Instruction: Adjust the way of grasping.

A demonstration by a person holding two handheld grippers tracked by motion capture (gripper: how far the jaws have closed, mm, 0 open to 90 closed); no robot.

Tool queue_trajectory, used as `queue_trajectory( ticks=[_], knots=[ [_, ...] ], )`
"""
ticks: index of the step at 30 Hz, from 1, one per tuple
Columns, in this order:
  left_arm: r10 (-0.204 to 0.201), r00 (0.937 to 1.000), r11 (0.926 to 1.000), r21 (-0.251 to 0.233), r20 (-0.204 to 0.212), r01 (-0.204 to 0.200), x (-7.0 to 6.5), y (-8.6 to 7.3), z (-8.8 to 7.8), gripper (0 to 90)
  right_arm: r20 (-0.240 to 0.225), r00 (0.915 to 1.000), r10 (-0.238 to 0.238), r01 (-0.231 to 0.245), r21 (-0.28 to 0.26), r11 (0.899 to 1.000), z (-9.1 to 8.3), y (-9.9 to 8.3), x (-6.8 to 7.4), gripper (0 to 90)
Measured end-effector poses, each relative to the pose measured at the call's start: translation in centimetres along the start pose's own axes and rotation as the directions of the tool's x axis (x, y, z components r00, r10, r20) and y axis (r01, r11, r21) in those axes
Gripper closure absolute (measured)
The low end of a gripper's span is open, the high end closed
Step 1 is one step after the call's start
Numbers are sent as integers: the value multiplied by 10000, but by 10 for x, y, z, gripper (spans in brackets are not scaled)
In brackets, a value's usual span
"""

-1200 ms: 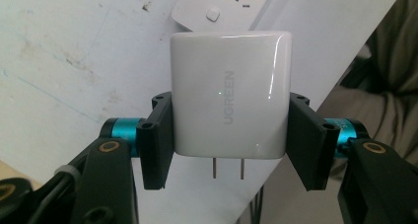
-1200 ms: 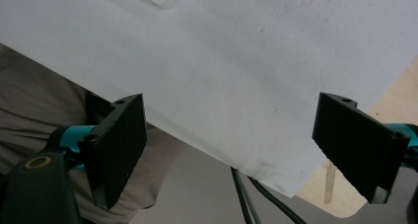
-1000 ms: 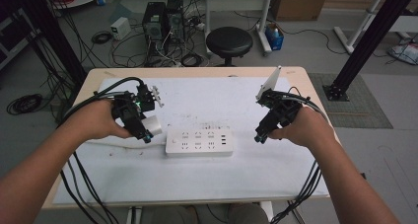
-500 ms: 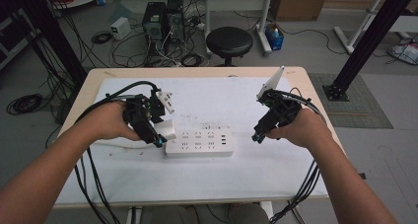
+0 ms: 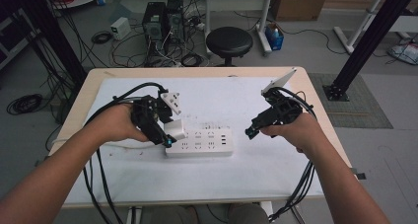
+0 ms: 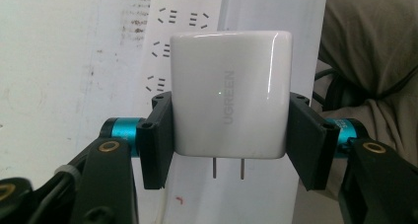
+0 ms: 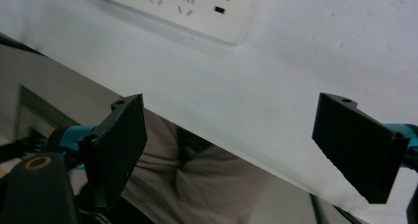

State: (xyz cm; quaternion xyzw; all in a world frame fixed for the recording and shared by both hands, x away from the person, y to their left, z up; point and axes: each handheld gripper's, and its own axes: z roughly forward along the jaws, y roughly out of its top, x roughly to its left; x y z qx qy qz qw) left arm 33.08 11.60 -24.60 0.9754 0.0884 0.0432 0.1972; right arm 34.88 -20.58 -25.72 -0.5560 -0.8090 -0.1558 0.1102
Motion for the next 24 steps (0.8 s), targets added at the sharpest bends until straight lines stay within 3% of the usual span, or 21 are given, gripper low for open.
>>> queue_trajectory(
  ticks=[4,11,14,20,24],
  knots=[
    [39,10000,9999,-134,-79,-40,-1,2,0,420,-732,9965,410,-455,-603,9971,1,-3,-3,131],
    [304,9995,9988,-394,-48,-305,-5,6,5,420,-1920,9782,788,-1008,-1076,9891,4,-7,-7,130],
    [366,9993,9978,-556,-40,-368,-6,7,9,420,-2667,9599,864,-1206,-1148,9860,7,-9,-6,131],
    [522,9986,9951,-838,37,-517,-8,13,16,420,-3568,9311,757,-1242,-1150,9856,15,-9,-2,131],
    [570,9984,9936,-973,-31,-571,-10,18,20,420,-4278,9001,820,-1444,-1153,9828,21,-9,-1,131]
  ],
)
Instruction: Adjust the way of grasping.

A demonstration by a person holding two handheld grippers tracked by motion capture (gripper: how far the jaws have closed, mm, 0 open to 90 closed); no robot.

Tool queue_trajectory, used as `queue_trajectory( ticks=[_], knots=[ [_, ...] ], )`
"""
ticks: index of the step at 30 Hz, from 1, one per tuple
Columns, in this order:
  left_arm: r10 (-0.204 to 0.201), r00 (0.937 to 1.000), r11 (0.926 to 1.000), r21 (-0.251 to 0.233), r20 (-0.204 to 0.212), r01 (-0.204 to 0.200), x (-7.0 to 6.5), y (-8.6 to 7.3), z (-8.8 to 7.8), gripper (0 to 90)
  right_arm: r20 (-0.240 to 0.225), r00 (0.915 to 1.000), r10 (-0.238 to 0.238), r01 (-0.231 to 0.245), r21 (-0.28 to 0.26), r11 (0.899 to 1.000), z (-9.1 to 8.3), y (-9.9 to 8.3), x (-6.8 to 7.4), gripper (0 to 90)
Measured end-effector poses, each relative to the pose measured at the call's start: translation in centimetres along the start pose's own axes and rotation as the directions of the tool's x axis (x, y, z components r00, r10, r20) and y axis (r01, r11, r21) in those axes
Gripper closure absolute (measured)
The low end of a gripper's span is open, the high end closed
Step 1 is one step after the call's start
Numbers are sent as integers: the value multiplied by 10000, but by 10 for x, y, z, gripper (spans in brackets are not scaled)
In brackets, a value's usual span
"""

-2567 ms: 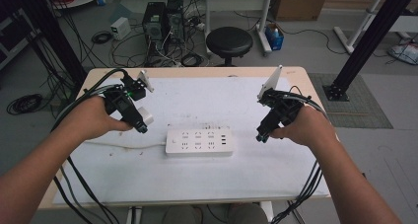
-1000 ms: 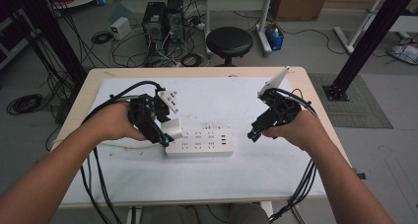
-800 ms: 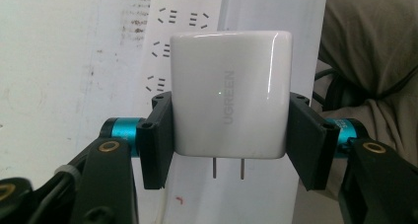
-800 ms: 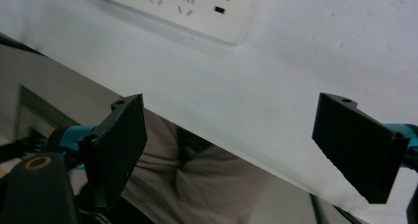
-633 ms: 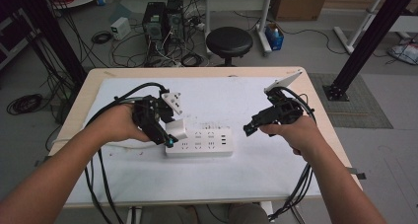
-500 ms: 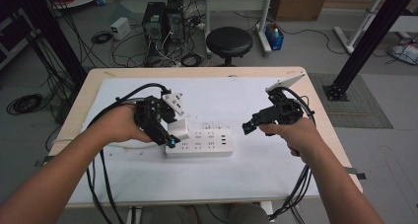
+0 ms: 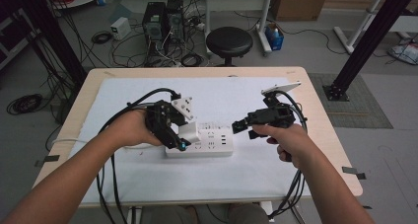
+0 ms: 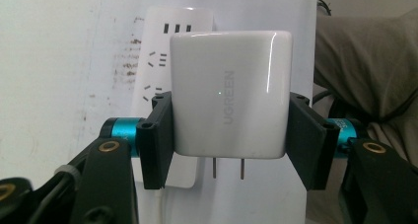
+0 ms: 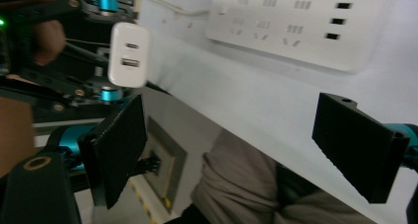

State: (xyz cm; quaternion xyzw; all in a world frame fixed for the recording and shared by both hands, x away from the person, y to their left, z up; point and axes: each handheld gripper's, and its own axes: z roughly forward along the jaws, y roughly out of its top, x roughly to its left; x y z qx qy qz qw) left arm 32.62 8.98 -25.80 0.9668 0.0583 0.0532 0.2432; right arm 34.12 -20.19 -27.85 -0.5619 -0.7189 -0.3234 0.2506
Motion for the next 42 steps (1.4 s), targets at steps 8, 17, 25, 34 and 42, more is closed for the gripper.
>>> queue_trajectory(
  ticks=[8,17,25,34,42],
  knots=[
    [277,9996,9995,-146,-58,-278,-4,13,9,420,-942,9955,-43,54,115,9999,19,2,3,131],
    [497,9985,9984,-274,-218,-503,-7,23,16,420,-1940,9808,176,-150,150,9998,36,3,4,133],
    [523,9978,9980,-320,-409,-536,-9,29,23,420,-2408,9701,311,-274,183,9995,47,5,4,158],
    [671,9962,9974,-239,-554,-685,-9,32,27,420,-3020,9525,385,-481,-245,9985,54,8,-1,355],
    [704,9959,9972,-204,-563,-716,-9,34,29,420,-3136,9489,352,-431,-182,9989,56,7,0,443]
  ],
)
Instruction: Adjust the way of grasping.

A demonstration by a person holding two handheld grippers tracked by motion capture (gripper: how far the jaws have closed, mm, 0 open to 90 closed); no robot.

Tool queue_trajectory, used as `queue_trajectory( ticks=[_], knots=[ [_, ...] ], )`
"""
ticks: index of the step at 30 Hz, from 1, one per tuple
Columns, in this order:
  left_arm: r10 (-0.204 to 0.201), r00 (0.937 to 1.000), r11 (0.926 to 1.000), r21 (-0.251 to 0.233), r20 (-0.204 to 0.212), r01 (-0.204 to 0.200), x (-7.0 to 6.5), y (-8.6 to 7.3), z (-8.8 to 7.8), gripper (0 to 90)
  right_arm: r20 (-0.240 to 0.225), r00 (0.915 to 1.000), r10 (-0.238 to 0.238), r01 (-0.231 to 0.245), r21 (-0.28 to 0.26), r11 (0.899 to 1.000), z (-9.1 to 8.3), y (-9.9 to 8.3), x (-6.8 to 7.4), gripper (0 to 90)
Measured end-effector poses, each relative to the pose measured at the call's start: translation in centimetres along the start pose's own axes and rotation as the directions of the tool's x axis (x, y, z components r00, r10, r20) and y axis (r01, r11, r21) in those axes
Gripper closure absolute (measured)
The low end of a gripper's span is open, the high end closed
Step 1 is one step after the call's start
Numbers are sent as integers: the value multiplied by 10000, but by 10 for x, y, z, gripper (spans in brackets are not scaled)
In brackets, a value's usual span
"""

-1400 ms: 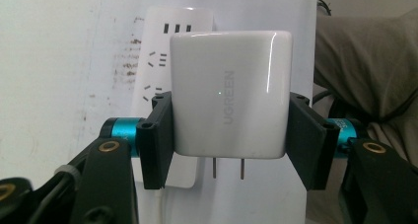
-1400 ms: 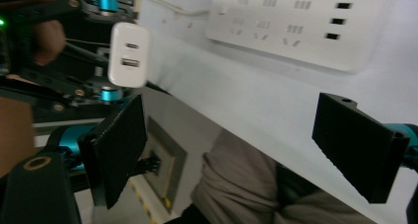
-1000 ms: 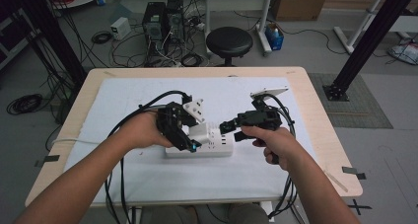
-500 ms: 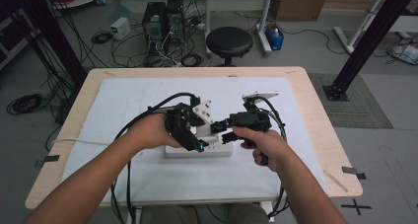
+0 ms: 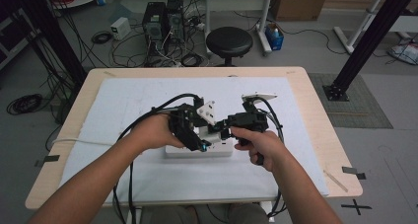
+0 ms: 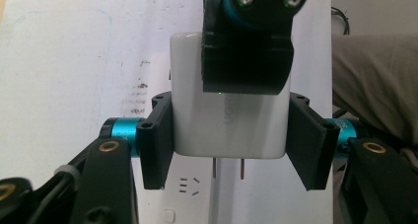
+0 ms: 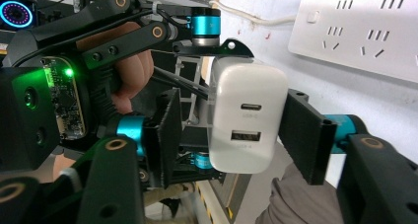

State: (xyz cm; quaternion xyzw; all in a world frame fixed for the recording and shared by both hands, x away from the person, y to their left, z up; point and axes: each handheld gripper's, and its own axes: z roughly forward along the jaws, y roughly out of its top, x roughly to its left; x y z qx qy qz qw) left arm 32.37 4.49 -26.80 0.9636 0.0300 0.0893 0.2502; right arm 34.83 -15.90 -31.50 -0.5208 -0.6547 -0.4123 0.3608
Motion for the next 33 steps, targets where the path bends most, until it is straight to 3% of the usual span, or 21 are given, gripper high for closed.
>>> queue_trajectory(
  ticks=[8,14,20,26,29,33],
  knots=[
    [53,9999,10000,-52,-102,-54,0,1,0,420,97,9999,102,-101,-124,9999,-1,-1,-3,584],
    [179,9994,9998,63,-279,-177,-1,1,1,420,17,9999,156,-156,-261,9995,-1,-2,-4,609],
    [33,10000,9995,318,7,-34,-1,3,4,420,161,9998,-79,81,-105,9999,0,-3,-4,622],
    [-374,9993,9964,763,61,369,2,4,4,292,665,9971,-368,383,-207,9991,-3,-3,-1,622],
    [-900,9957,9885,1237,216,867,7,2,2,263,1227,9908,-571,596,-172,9981,-6,-2,3,622],
    [-1507,9878,9674,2119,404,1389,13,-4,-4,246,2101,9740,-847,877,-51,9961,-12,-1,9,621]
  ],
)
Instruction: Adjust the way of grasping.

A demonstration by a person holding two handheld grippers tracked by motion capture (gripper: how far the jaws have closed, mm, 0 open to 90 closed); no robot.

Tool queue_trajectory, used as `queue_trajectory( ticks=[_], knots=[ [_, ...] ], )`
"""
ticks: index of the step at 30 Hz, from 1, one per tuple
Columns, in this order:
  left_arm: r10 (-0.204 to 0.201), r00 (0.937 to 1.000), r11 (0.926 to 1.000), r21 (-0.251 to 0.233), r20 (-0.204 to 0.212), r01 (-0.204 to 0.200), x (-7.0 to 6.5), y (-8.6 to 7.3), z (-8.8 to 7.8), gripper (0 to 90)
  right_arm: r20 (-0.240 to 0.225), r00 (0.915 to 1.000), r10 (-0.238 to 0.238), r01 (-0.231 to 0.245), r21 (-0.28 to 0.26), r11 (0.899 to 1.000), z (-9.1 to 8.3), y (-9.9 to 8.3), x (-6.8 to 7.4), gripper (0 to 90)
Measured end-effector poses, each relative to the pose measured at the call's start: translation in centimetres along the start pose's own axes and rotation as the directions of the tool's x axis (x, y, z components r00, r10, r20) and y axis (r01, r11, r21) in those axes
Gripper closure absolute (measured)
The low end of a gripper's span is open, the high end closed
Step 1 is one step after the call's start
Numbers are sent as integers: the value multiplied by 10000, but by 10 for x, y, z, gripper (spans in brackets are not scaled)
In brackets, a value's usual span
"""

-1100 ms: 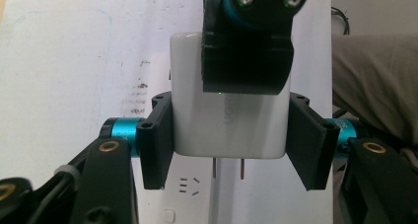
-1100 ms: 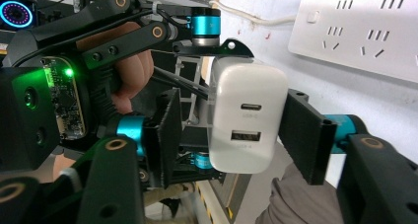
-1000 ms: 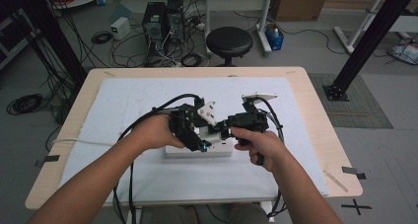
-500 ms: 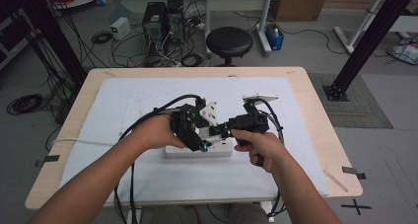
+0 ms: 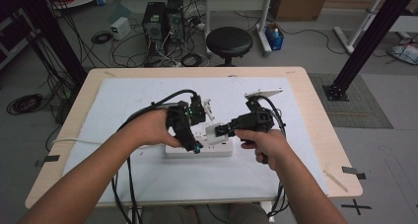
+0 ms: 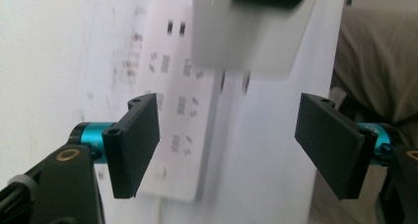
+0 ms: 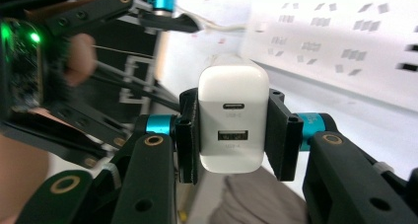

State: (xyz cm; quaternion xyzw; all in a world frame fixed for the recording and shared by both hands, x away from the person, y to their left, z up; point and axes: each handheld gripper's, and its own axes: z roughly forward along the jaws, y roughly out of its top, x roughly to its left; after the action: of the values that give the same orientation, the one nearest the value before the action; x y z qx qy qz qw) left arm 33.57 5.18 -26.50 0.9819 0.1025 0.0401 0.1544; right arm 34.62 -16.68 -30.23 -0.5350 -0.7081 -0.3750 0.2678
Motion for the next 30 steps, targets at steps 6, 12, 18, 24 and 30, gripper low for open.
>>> queue_trajectory(
  ticks=[6,12,18,24,30],
  knots=[
    [-328,9990,9943,1022,318,293,4,-13,-8,227,1146,9929,-325,291,318,9991,-10,4,7,622],
    [-535,9977,9752,2171,419,432,5,-26,-10,227,2834,9566,-678,423,949,9946,-16,6,13,621],
    [-632,9974,9643,2597,350,520,6,-34,-15,227,4753,8723,-1148,402,1641,9856,-21,9,16,621],
    [-1023,9939,9550,2836,408,867,9,-41,-20,227,6260,7534,-2014,432,2585,9650,-22,10,20,621],
    [-1246,9919,9526,2829,260,1122,13,-48,-28,227,6618,7188,-2130,310,2756,9608,-26,13,24,621]
  ],
)
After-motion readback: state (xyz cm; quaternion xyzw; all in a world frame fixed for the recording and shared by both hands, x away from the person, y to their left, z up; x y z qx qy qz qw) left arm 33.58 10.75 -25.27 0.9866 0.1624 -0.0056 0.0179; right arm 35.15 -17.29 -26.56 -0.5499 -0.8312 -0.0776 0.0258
